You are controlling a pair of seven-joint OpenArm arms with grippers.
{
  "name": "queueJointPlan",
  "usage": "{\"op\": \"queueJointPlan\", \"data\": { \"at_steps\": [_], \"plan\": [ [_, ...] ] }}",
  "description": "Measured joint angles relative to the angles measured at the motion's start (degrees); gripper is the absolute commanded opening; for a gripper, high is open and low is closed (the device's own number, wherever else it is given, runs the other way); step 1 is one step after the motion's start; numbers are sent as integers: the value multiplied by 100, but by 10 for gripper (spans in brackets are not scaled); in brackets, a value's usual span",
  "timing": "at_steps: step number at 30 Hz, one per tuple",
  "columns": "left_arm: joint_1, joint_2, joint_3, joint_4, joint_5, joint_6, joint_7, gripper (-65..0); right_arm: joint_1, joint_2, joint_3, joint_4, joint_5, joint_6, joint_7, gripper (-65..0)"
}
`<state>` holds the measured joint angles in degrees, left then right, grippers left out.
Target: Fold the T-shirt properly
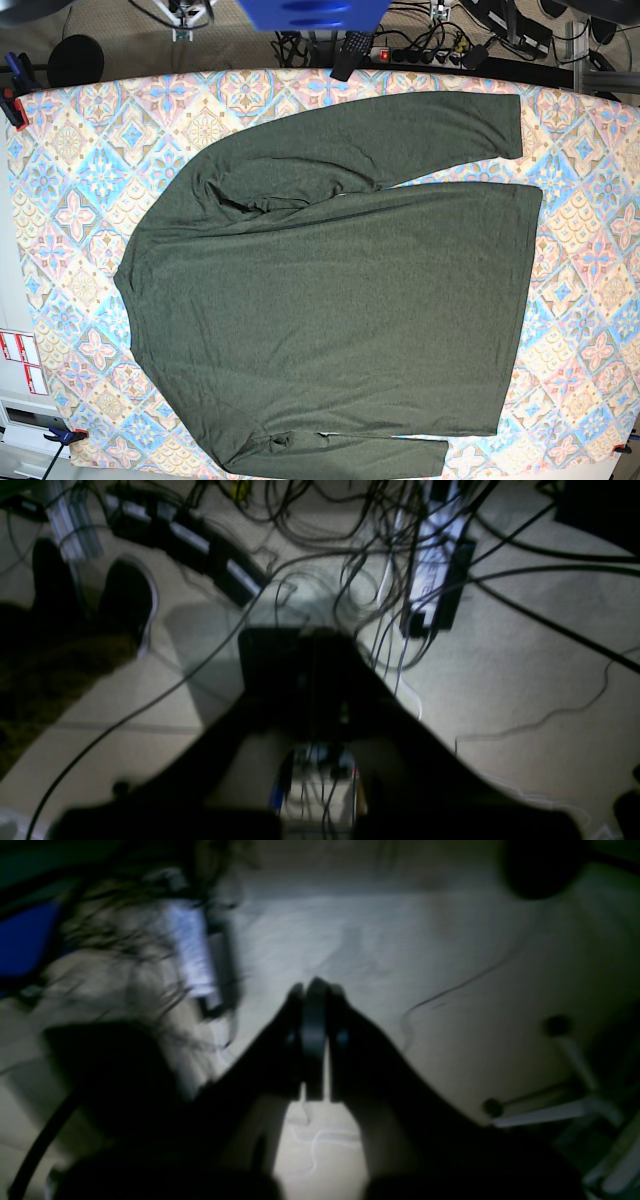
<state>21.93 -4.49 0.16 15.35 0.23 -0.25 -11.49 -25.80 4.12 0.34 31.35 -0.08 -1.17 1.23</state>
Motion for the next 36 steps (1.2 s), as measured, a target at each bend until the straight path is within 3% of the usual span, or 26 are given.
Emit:
{"op": "queueJointPlan", "data": {
  "at_steps": [4,11,17,25,30,34,36],
  "plan": [
    [625,-101,2,850,-11,-2,-96,-650,-728,-153,-24,756,-13,136,-160,-650],
    [1910,-299,2,3220,-22,22,-131,-650,-1416,136,28,2225,0,33,-26,-650],
    [2787,-313,-4,4741,-22,17,22,-650,-2168,-17,-4,3182,-4,144,-197,-650],
    [3696,-313,-4,6564,-22,15,-22,-649,-2538,90,669,4422,4,83,-101,-650],
    [4105,-487,4,7886,-72,-20,728,-649,-2885,17,774,5257,-13,153,-214,-650],
    [4153,-793,-31,8846,-949,35,1202,-649,-2911,74,807,5890,0,92,-149,-650],
    [4159,-1115,-9,9134,-1434,-7,1434,-648,-2953,66,780,6070,0,101,-175,-650]
  ]
}}
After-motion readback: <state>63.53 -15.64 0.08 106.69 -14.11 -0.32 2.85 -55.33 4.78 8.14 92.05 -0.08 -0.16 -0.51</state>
